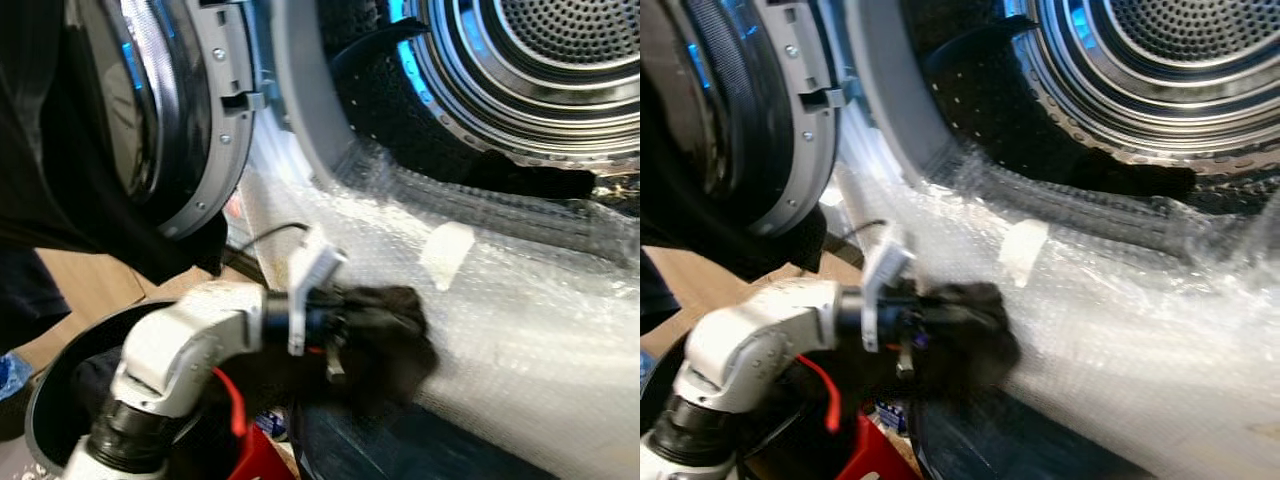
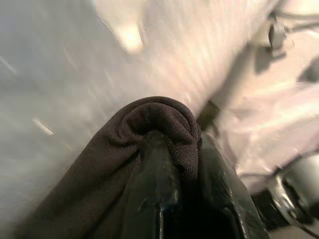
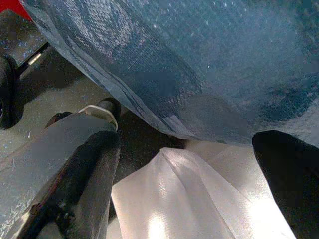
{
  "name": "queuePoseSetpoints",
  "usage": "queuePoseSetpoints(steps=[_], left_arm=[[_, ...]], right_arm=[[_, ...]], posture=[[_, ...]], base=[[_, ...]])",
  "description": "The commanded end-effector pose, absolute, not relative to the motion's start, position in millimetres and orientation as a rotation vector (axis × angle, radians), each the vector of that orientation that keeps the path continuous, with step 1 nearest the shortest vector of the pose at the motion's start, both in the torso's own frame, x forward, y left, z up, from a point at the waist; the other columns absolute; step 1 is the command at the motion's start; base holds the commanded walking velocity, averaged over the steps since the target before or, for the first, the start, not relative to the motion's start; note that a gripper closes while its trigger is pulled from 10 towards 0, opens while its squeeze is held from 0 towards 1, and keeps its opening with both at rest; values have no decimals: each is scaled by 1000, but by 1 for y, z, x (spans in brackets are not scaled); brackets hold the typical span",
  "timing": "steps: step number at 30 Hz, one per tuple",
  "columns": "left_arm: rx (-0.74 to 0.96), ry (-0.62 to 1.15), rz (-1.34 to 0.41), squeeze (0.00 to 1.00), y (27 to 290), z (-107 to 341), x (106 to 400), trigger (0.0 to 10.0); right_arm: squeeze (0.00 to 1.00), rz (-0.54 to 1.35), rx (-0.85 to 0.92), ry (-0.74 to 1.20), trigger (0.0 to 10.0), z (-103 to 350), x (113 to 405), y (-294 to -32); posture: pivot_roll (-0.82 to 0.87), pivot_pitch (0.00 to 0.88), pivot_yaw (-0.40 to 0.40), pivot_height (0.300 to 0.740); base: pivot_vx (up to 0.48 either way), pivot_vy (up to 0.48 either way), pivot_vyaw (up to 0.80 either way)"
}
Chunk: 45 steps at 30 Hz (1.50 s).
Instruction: Clothes washing
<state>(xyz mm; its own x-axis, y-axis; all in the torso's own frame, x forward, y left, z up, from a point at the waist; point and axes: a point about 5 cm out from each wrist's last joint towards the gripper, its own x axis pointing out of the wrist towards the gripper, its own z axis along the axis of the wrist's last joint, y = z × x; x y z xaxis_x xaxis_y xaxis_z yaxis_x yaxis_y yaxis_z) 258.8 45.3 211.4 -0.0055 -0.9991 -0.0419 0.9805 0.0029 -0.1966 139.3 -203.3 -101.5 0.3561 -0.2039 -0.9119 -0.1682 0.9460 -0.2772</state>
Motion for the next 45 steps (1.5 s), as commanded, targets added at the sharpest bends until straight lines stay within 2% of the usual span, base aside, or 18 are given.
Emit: queuePoseSetpoints(steps=[1, 4, 9, 12, 15, 20, 22, 25, 29, 32, 33, 34, 35, 38, 43, 45], left_arm=[[-130, 252, -1607, 0, 50, 198, 246, 0], [-131, 277, -1596, 0, 56, 191, 242, 0], [-114, 366, -1437, 0, 80, 164, 247, 0], [-109, 385, -1397, 0, 85, 158, 250, 0], [-134, 388, -1282, 0, 86, 149, 265, 0], [-155, 402, -1228, 0, 92, 142, 266, 0], [-117, 463, -1195, 0, 102, 126, 261, 0], [15, 556, -1183, 0, 111, 104, 255, 0], [2, 573, -1185, 0, 111, 95, 252, 0], [27, 597, -1232, 0, 107, 92, 244, 0], [41, 593, -1240, 0, 108, 92, 243, 0], [37, 588, -1241, 0, 108, 92, 242, 0], [37, 579, -1242, 0, 107, 93, 243, 0], [18, 582, -1253, 0, 106, 90, 241, 0], [10, 591, -1284, 0, 103, 85, 237, 0], [34, 589, -1303, 0, 99, 85, 238, 0]], right_arm=[[0, 0, -350, 1238, 10000, -105, 130, -199], [0, 7, -357, 1241, 10000, -106, 128, -200], [0, 26, -367, 1254, 10000, -107, 122, -204], [0, 48, -372, 1260, 10000, -108, 120, -204], [0, 101, -382, 1239, 10000, -107, 125, -200], [0, 107, -387, 1226, 10000, -105, 129, -203], [0, 128, -423, 1211, 10000, -103, 131, -208], [0, 147, -442, 1174, 10000, -100, 140, -211], [0, 243, -433, 1083, 10000, -92, 160, -203], [0, 303, -314, 971, 10000, -80, 182, -201], [1000, 339, -227, 897, 10000, -71, 190, -204], [1000, 362, -205, 871, 10000, -68, 192, -206], [1000, 499, -181, 808, 10000, -60, 190, -208], [1000, 645, -180, 781, 10000, -49, 179, -220], [1000, 820, -215, 749, 10000, -31, 165, -230], [1000, 898, -174, 726, 10000, -21, 158, -227]], posture=[[7, 6, 71, 740], [6, 11, 67, 740], [26, 26, 48, 740], [33, 28, 44, 740], [5, 41, 42, 740], [-4, 46, 35, 740], [2, 49, 27, 740], [-2, 56, 24, 740], [-30, 49, 25, 740], [-7, 41, 19, 740], [0, 33, 16, 740], [0, 33, 16, 740], [2, 32, 10, 740], [-8, 26, 6, 740], [-35, 9, 10, 740], [-33, 6, 11, 740]], base=[[0, 0, 0], [0, 0, 0], [0, 0, 0], [0, 0, 0], [0, 0, 0], [0, 0, 0], [0, 0, 0], [0, 0, 0], [0, 0, 0], [0, 0, 0], [0, 0, 0], [0, 0, 0], [0, 0, 0], [0, 0, 0], [0, 0, 0], [0, 0, 0]])
